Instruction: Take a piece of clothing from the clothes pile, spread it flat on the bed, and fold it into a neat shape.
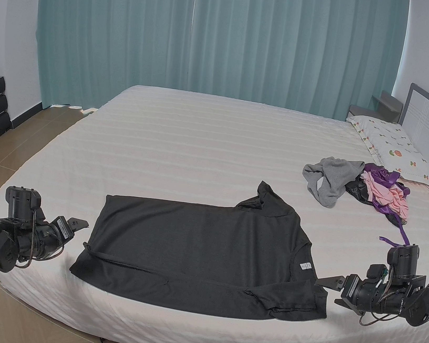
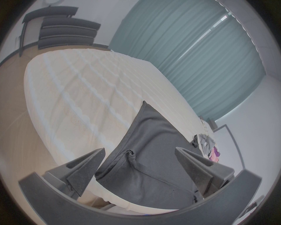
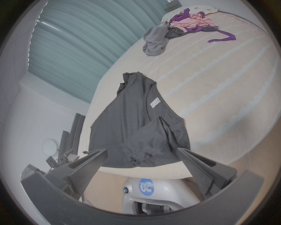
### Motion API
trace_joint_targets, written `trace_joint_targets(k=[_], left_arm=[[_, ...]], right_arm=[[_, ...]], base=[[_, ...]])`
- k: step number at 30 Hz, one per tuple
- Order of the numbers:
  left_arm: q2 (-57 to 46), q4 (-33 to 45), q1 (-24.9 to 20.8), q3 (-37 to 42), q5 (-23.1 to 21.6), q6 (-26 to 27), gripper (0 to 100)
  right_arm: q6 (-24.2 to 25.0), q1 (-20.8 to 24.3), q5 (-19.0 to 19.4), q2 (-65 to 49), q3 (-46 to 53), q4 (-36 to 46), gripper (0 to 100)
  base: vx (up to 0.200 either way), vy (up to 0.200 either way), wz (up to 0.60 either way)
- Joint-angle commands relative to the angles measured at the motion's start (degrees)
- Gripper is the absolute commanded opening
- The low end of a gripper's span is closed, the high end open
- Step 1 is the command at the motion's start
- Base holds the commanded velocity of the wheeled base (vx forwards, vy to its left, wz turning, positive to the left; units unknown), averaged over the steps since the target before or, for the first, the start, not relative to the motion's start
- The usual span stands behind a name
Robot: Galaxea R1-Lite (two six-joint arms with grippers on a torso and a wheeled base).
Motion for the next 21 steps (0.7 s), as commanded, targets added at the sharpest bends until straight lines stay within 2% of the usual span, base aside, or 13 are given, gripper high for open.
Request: trace_joint_targets(k=[1, 8, 14, 18, 20, 21], left_arm=[[-1.6, 0.1, 0.5, 0.6, -0.7, -3.3, 100], [-0.5, 0.0, -0.7, 0.7, -0.8, -3.1, 100], [-0.1, 1.3, -3.8, 1.7, -1.8, -3.3, 100], [-3.0, 7.7, -5.1, 1.3, -1.7, -3.4, 100], [-3.5, 8.2, -5.1, 1.3, -1.7, -3.4, 100], [-6.7, 14.3, -6.0, 0.6, -1.6, -3.0, 100]], right_arm=[[3.6, 0.9, 0.1, -0.3, 2.4, -4.1, 100], [6.7, 0.9, 0.5, 0.5, 3.7, -4.8, 100], [6.7, 0.9, 1.3, 0.5, 4.8, -4.8, 100], [6.7, 0.9, 1.3, 0.4, 5.3, -4.8, 100], [6.7, 0.9, 1.3, 0.4, 5.3, -4.8, 100], [6.7, 0.9, 1.3, 0.4, 5.6, -4.9, 100]], base=[[0.200, 0.000, 0.00], [0.200, 0.000, 0.00], [0.000, 0.000, 0.00], [0.000, 0.000, 0.00], [0.000, 0.000, 0.00], [0.000, 0.000, 0.00]])
